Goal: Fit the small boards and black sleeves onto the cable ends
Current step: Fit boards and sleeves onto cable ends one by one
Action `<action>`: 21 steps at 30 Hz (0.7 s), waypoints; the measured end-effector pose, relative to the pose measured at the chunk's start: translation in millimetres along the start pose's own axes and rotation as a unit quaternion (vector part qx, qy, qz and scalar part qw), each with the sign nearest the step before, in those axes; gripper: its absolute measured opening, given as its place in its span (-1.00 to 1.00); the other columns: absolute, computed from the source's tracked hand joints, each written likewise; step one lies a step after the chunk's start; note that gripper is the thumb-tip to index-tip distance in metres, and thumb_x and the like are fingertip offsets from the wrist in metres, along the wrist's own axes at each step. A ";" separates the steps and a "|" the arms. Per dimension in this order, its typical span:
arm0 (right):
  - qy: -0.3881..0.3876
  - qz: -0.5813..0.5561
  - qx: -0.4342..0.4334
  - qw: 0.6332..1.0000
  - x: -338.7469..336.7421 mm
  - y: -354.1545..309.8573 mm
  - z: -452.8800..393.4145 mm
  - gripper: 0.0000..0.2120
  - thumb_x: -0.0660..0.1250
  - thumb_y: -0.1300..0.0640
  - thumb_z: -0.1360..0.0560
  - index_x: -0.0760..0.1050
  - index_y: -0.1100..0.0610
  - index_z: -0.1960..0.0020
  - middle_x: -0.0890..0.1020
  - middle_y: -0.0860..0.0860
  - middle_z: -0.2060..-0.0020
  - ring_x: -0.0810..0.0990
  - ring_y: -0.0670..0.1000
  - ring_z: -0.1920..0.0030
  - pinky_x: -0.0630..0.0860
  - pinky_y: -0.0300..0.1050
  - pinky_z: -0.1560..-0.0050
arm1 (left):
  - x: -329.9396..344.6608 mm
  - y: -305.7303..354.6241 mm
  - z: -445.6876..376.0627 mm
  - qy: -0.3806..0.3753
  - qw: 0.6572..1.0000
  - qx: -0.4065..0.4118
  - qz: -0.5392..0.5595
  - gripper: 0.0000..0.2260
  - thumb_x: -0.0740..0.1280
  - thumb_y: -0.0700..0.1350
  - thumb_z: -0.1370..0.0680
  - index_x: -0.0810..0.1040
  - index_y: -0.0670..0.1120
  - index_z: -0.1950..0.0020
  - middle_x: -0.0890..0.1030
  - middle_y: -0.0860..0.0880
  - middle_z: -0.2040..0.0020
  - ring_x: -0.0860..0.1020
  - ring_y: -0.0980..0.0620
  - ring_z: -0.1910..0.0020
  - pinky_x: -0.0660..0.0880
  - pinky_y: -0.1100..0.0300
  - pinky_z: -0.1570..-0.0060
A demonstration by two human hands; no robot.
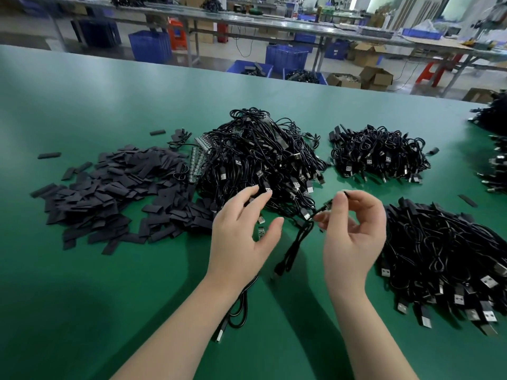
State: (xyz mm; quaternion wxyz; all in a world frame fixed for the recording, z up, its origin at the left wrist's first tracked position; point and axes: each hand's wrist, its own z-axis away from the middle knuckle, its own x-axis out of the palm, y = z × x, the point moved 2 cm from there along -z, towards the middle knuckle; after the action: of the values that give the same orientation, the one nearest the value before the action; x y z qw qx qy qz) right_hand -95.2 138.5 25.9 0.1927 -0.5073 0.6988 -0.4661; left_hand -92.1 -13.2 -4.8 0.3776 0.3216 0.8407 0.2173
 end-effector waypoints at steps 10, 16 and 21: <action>-0.089 -0.125 0.258 0.954 17.2 23.5 15.8 -0.93 0.32 0.20 -0.61 0.47 0.07 0.03 0.61 -0.11 0.31 0.65 -0.07 0.28 0.56 -0.25 0.24 | 3.5 9.0 5.0 0.008 0.968 0.191 -0.165 -0.57 0.45 -0.13 -0.49 0.51 -0.03 -0.36 0.58 0.02 -0.24 0.54 0.02 -0.22 0.36 0.09 -0.24; -0.184 0.127 0.231 0.947 0.2 41.1 17.0 -0.88 0.44 0.11 -0.52 0.50 0.00 0.04 0.70 -0.07 0.30 0.64 -0.08 0.25 0.55 -0.08 0.08 | 9.9 2.9 7.3 -0.141 0.988 0.035 -0.050 -0.55 0.46 -0.27 -0.42 0.58 -0.05 -0.30 0.65 0.00 -0.09 0.63 -0.05 0.00 0.59 0.01 0.04; -0.151 0.207 0.163 0.953 2.4 38.0 18.3 -0.88 0.42 0.09 -0.53 0.48 -0.05 0.10 0.63 -0.20 0.21 0.59 -0.19 0.14 0.46 -0.24 0.11 | 10.1 -6.7 7.3 -0.154 0.987 -0.013 -0.041 -0.65 0.29 -0.18 -0.58 0.54 0.05 -0.34 0.61 0.08 -0.16 0.57 0.07 -0.11 0.54 0.07 -0.03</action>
State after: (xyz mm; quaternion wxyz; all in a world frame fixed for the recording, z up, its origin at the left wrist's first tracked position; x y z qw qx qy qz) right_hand -102.7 129.9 -14.8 0.4682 -0.3775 0.6658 -0.4416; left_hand -94.2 -9.9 -18.4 0.5152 0.3114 0.7821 0.1607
